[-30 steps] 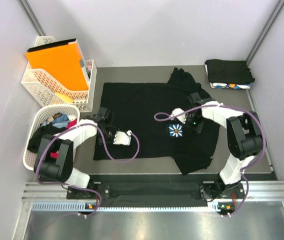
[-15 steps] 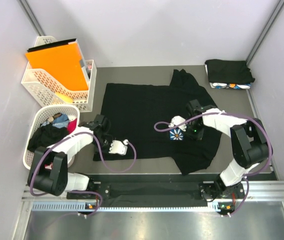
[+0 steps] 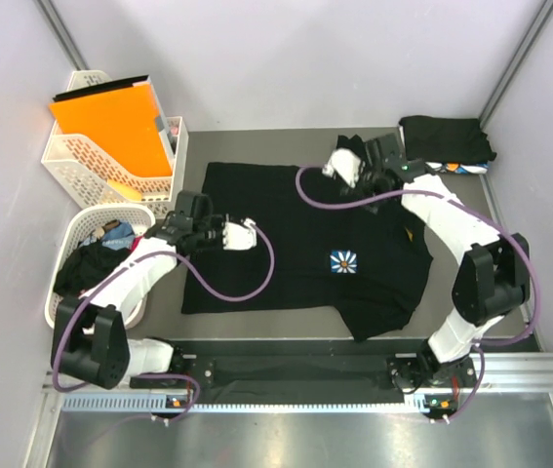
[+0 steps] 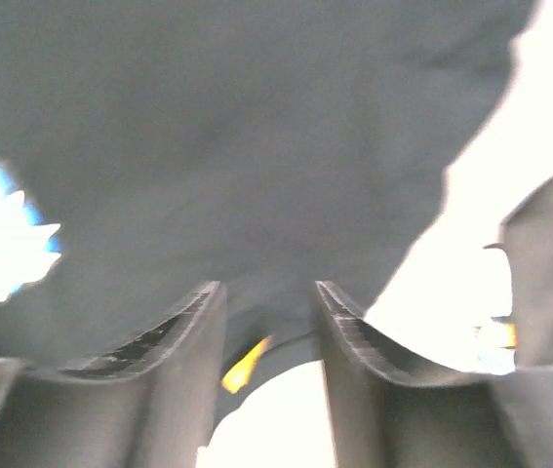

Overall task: Fold and stack the t-shirts
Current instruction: Flatten out the tshirt

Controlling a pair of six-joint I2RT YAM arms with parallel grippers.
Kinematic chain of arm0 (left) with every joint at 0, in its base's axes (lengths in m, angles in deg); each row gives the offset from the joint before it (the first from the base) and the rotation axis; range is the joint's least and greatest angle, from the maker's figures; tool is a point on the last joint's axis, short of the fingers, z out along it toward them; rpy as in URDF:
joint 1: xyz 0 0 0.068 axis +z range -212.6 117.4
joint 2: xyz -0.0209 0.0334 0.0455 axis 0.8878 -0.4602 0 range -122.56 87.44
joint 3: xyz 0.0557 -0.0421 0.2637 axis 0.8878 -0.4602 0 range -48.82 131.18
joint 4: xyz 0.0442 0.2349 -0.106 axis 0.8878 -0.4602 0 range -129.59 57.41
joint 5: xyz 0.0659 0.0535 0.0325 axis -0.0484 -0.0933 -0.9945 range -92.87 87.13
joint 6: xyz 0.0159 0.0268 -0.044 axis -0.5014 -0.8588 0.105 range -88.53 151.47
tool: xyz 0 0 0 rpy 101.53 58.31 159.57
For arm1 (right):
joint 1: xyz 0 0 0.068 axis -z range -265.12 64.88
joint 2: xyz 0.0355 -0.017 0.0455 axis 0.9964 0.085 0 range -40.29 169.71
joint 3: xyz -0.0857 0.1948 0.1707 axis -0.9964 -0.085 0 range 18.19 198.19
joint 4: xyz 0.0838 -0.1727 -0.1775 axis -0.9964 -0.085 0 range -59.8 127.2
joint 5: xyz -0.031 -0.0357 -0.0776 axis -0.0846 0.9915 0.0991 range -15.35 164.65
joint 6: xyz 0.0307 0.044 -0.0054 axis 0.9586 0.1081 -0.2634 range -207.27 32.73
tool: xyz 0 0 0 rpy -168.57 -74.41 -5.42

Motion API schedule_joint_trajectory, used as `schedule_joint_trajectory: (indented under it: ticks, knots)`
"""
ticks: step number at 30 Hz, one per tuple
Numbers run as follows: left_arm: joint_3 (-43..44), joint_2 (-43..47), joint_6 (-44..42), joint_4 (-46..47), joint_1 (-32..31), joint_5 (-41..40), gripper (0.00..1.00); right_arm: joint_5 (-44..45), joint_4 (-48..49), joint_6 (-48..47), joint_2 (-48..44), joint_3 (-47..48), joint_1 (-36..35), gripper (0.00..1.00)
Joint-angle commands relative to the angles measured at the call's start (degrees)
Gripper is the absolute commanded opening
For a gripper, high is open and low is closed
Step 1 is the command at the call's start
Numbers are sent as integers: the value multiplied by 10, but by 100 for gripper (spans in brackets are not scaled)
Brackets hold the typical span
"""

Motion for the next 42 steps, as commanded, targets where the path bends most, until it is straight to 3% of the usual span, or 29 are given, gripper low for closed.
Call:
schedule_joint_trajectory:
  ticks: [1, 2, 3, 6, 10, 11, 23, 42]
  knots:
    - [20, -27, 23, 141, -3, 6, 29, 51, 99, 43, 48, 82, 24, 20]
    - [22, -39, 21, 152, -3, 1, 17, 81, 132, 52, 84, 97, 28, 0]
    - [30, -68, 21, 166, -3, -4, 0, 84, 138, 59, 107, 116, 44, 0]
    - [57, -129, 26, 193, -4, -21, 0, 58, 125, 102, 210, 232, 81, 0]
    - [87, -162, 29, 198, -10, -28, 0, -6, 22, 164, 369, 506, 109, 0]
    - [90, -162, 25, 195, -13, -28, 0, -17, 16, 165, 411, 531, 111, 0]
    - [99, -158, 18, 158, -39, -51, 0, -25, 136, 144, 451, 492, 112, 0]
    - [112, -163, -10, 153, -57, -65, 0, 28, 159, 108, 492, 476, 102, 0]
